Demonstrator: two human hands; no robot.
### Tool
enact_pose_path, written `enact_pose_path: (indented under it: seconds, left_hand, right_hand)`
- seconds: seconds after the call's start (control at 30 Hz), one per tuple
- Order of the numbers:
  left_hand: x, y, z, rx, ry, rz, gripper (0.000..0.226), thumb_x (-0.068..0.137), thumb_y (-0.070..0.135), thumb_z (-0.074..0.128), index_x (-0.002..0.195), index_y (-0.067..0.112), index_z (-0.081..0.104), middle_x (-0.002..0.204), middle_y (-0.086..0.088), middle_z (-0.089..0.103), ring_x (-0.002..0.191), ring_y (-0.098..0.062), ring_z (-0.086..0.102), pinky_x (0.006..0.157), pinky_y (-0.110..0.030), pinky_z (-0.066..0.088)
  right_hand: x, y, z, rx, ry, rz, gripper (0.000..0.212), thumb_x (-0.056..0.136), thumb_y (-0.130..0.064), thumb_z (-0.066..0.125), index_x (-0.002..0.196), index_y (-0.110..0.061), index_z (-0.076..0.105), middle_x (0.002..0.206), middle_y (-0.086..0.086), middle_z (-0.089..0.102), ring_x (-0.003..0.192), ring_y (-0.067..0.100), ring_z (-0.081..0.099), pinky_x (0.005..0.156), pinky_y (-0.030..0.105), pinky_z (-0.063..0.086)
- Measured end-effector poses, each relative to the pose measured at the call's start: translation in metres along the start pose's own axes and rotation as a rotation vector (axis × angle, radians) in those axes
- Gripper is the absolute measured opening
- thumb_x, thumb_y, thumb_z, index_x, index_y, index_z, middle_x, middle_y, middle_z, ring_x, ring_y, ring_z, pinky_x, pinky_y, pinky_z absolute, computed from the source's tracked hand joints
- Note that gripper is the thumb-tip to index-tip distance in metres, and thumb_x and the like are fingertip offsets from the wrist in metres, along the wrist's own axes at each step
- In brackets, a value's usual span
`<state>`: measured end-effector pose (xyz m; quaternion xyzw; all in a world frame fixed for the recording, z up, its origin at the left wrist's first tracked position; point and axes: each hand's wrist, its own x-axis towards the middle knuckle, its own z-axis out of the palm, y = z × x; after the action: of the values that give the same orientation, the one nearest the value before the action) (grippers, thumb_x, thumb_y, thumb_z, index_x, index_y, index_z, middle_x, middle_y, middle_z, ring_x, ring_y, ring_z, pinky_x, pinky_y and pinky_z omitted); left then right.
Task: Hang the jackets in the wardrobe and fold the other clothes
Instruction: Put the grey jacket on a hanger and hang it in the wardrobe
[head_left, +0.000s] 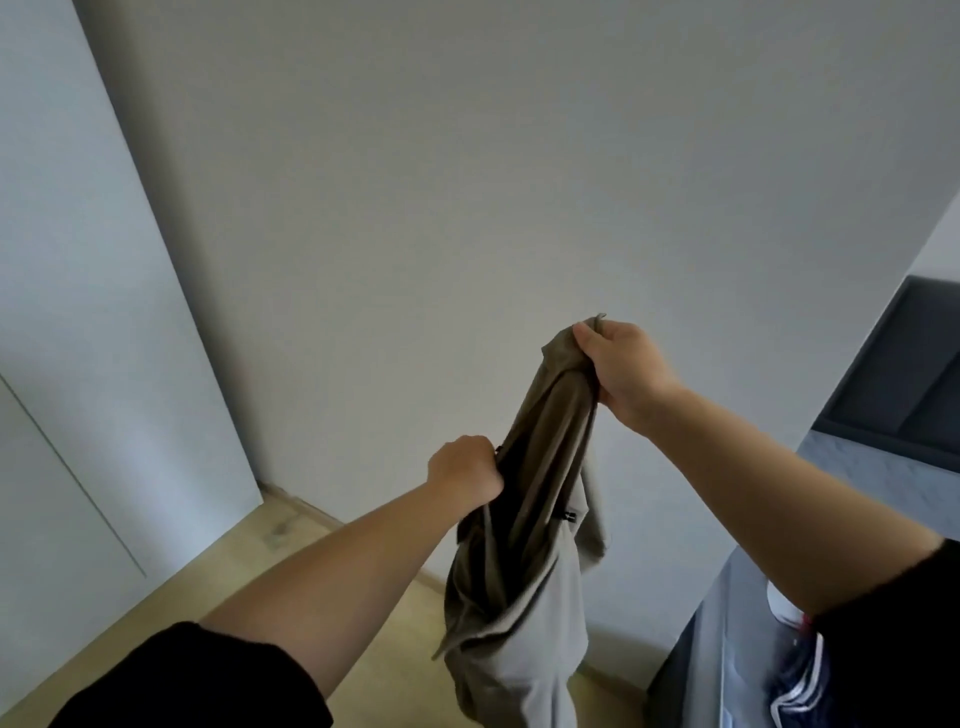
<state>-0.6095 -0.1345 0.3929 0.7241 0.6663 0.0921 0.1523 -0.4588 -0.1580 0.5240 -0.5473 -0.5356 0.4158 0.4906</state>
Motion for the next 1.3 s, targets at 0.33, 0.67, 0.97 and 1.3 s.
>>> enact_pose_path:
  seconds: [0.33,0.67,0.97,1.3]
  left_hand:
    - [0.017,-0.005,-0.054,-0.214,0.523,0.136,0.017,0.077,0.003,0.045,0.064,0.012,0.050,0.063,0.003,0.050,0.063,-0.022,0.047,0.049,-0.028,0.028]
    - [0.037,-0.015,-0.065,0.164,0.551,0.337,0.019,0.077,0.000,0.052,0.075,0.015,0.041,0.080,0.001,0.042,0.070,-0.019,0.041,0.051,-0.028,0.021]
    - [0.036,0.009,-0.065,-0.382,0.196,0.225,0.032,0.085,0.026,0.065,0.061,0.022,0.044,0.061,0.006,0.050,0.064,-0.015,0.048,0.054,-0.024,0.034]
    - [0.025,0.012,0.001,-0.339,-0.298,0.278,0.019,0.094,0.017,0.052,0.100,0.006,0.067,0.095,-0.013,0.067,0.082,-0.016,0.060,0.070,-0.021,0.044]
  right_hand:
    - [0.002,0.042,-0.039,-1.078,-0.427,-0.074,0.044,0.078,-0.052,0.067,0.116,-0.029,0.060,0.095,-0.007,0.057,0.092,0.014,0.054,0.075,0.023,0.040]
    - [0.023,0.039,-0.041,-1.145,0.223,-0.216,0.035,0.089,-0.015,0.042,0.056,-0.010,0.036,0.059,0.006,0.042,0.057,0.025,0.044,0.049,0.028,0.032]
    - [0.041,0.044,-0.032,-0.732,0.191,-0.022,0.038,0.083,-0.005,0.042,0.054,-0.014,0.020,0.051,0.001,0.020,0.047,0.017,0.019,0.047,0.023,0.014]
    - [0.033,0.037,-0.029,-0.595,0.131,-0.050,0.046,0.090,-0.010,0.045,0.051,-0.015,0.022,0.049,0.001,0.020,0.046,0.015,0.019,0.046,0.024,0.015]
